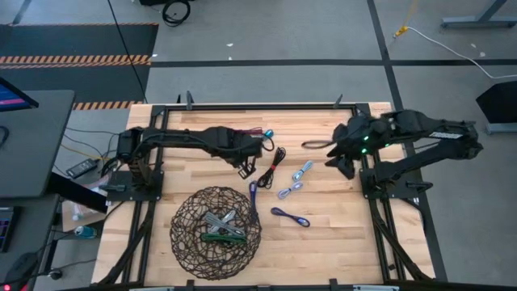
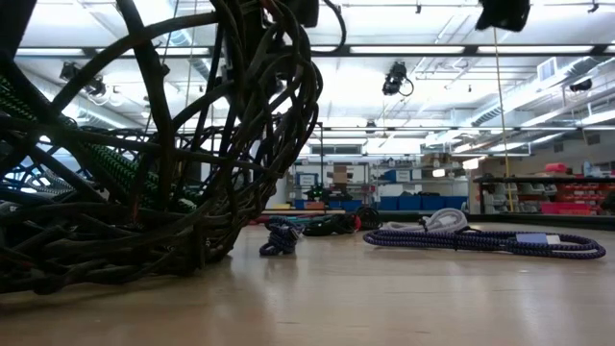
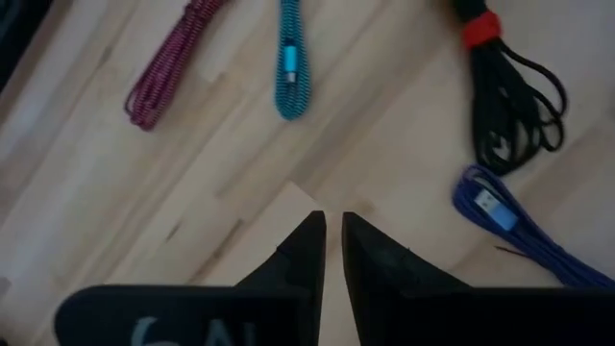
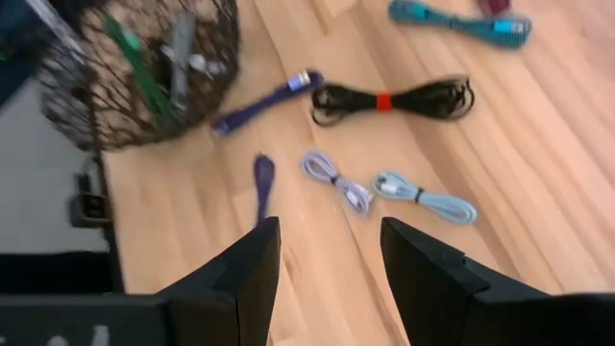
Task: Pick and place USB-C Cables
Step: Put the right violet charger cable into the wire basket
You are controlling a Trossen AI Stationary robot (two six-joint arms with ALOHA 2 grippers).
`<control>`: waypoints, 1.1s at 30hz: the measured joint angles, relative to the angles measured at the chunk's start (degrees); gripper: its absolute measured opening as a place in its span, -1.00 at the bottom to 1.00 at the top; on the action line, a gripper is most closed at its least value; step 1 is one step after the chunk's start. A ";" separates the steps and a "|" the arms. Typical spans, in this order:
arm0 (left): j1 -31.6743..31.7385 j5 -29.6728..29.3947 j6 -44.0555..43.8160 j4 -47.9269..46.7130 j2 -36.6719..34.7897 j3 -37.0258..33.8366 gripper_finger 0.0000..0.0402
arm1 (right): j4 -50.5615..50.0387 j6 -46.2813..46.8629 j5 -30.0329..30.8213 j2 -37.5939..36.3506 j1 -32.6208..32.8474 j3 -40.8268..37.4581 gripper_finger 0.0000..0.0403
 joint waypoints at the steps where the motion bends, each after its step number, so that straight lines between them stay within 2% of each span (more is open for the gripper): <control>1: 0.32 0.00 0.41 -0.17 0.00 0.00 -0.77 | 0.16 0.57 0.63 0.88 0.49 -0.58 -0.07; 4: 0.85 0.07 2.54 -2.36 0.00 0.00 -0.77 | 1.27 1.54 1.52 3.65 1.49 -2.62 -0.06; 8: 0.78 0.11 4.01 -8.04 -0.02 0.00 -0.77 | 8.08 1.78 1.32 7.54 2.61 -6.18 -0.08; 13: 0.81 -0.35 4.20 -12.28 -0.40 0.00 -0.77 | 14.08 1.59 -3.84 12.32 4.20 -9.99 -0.29; 17: 0.99 -5.91 4.50 -12.62 -2.32 0.02 -0.77 | 14.27 5.30 -4.37 14.82 5.95 -13.07 -0.43; 26: 2.74 -7.34 2.26 -11.88 -14.86 0.17 -0.77 | 27.49 14.67 -3.71 15.73 11.07 -19.36 -0.39; 33: 1.42 -7.36 0.99 -11.76 -25.48 0.20 -0.77 | 28.70 17.78 -0.65 17.68 11.82 -21.11 -0.24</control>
